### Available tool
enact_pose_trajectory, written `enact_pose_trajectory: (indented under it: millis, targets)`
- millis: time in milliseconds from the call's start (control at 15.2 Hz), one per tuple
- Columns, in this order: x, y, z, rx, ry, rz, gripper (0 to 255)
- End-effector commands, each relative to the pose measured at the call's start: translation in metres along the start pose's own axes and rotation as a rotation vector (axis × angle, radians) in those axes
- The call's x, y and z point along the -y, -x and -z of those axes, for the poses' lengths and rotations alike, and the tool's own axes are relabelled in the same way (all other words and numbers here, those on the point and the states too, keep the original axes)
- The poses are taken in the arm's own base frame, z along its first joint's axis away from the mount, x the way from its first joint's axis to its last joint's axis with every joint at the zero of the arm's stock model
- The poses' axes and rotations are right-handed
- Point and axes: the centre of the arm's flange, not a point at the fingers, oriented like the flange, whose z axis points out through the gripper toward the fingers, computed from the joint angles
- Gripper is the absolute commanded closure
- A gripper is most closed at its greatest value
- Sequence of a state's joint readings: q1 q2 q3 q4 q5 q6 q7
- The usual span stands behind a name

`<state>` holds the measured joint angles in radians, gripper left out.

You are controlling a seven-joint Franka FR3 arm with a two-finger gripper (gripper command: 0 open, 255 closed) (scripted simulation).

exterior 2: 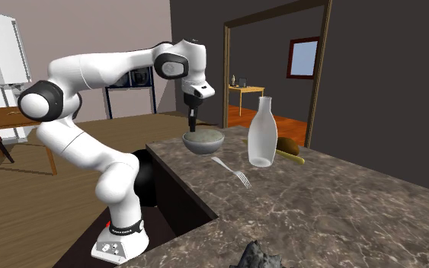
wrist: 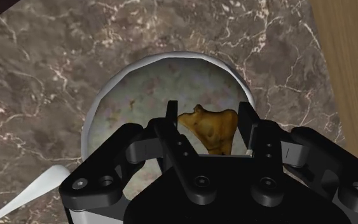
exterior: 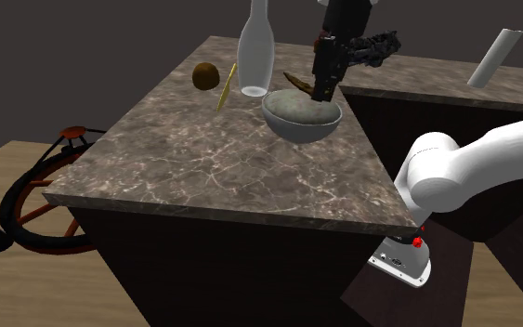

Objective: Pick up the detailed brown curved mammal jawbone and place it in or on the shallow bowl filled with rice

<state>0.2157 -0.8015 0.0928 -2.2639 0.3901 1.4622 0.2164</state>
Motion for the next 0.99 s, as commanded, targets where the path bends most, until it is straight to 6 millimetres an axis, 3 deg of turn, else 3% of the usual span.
enact_pose_trajectory:
  millis: [0, 528, 594, 924]
  targets:
    - [-0.0034, -0.0005, -0.0097, 0.0, 0.0, 0.0, 255]
    - [-0.0049, -0.0008, -0.0142, 0.0, 0.0, 0.0, 255]
    - [-0.0036, -0.0001, -0.0147, 0.0, 0.0, 0.0, 0]
    - [-0.0049, -0.0008, -0.0143, 0.0, 0.0, 0.0, 0]
